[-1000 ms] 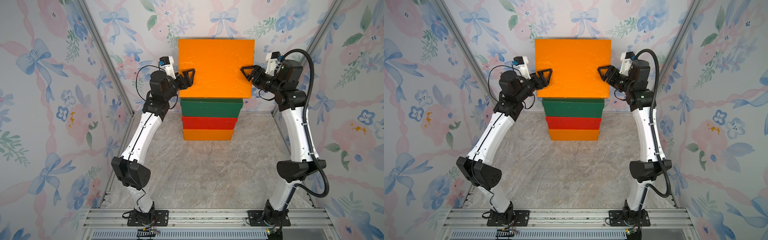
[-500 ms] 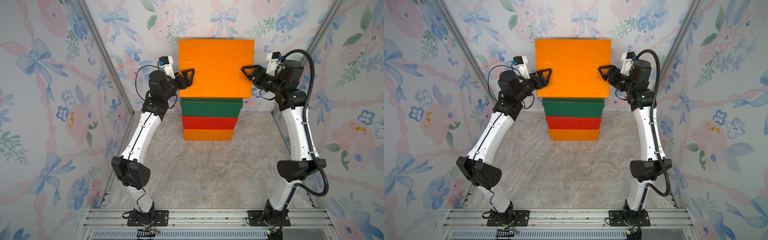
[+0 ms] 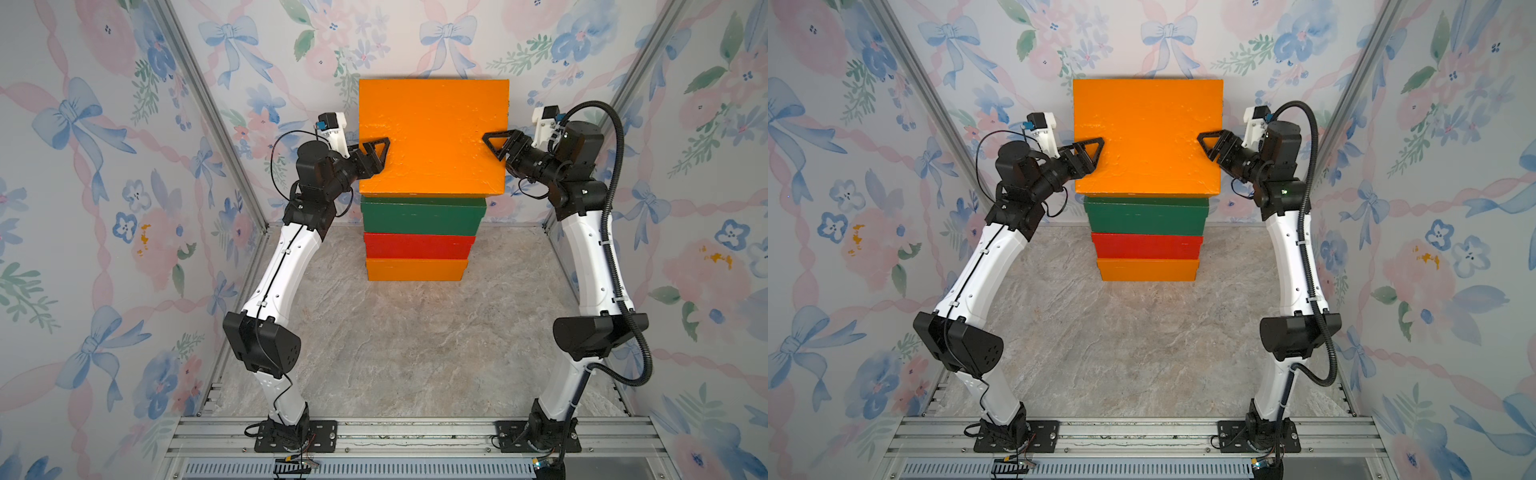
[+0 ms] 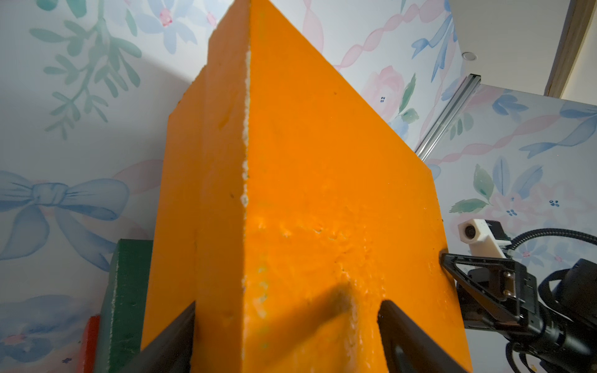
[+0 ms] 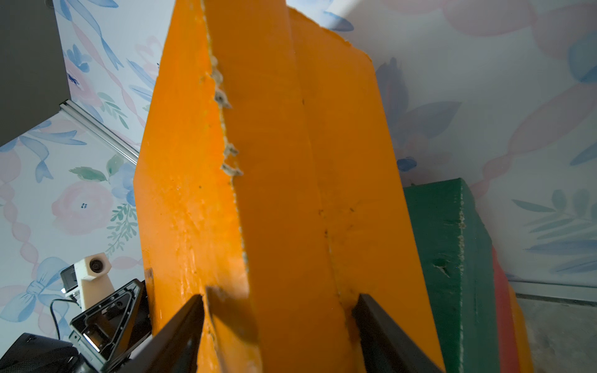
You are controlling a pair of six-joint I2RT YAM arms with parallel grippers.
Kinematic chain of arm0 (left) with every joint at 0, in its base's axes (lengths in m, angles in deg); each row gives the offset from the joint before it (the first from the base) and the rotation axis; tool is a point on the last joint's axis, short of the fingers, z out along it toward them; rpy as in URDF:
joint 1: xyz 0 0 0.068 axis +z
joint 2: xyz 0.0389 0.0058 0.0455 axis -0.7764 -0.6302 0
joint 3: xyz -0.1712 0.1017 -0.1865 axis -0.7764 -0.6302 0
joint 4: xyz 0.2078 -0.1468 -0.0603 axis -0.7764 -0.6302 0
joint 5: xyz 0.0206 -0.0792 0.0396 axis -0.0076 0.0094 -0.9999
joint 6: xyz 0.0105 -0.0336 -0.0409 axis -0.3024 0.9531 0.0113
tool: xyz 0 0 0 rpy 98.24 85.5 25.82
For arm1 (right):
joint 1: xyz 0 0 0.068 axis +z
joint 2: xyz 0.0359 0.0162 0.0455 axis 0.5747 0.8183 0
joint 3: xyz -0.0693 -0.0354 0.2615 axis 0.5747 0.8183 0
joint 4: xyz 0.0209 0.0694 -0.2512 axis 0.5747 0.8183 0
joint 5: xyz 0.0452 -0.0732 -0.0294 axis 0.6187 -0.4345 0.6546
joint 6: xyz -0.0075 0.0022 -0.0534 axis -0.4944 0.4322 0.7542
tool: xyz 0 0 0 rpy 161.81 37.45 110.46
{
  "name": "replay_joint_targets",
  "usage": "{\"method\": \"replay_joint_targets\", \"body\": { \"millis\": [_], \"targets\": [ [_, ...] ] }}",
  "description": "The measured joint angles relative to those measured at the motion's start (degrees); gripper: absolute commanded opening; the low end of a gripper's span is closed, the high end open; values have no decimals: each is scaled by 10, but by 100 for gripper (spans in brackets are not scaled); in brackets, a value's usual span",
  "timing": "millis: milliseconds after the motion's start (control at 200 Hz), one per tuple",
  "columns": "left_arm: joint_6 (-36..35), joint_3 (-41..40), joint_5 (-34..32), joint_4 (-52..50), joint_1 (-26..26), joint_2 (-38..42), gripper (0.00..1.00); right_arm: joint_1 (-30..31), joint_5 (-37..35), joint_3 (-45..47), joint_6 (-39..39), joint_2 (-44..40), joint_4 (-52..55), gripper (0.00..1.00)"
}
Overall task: Stack the shoeboxes
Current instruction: Place the shoebox at the shoebox.
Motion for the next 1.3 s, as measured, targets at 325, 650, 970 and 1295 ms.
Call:
{"method": "replay_joint_targets", "body": {
  "millis": [325, 650, 970, 1295],
  "targets": [
    [0, 2, 19, 4, 9, -3, 88, -4, 8, -1, -10, 8, -7, 78],
    [4, 2, 37, 1, 28, -6, 89, -11, 21, -1, -22, 25, -6, 81],
    [5, 2, 45, -1, 53, -6, 91, -16, 31, -1, -28, 32, -5, 86],
    [11, 2, 60, -1, 57, -6, 91, -24, 38, 48, -28, 23, -12, 87]
  ]
}}
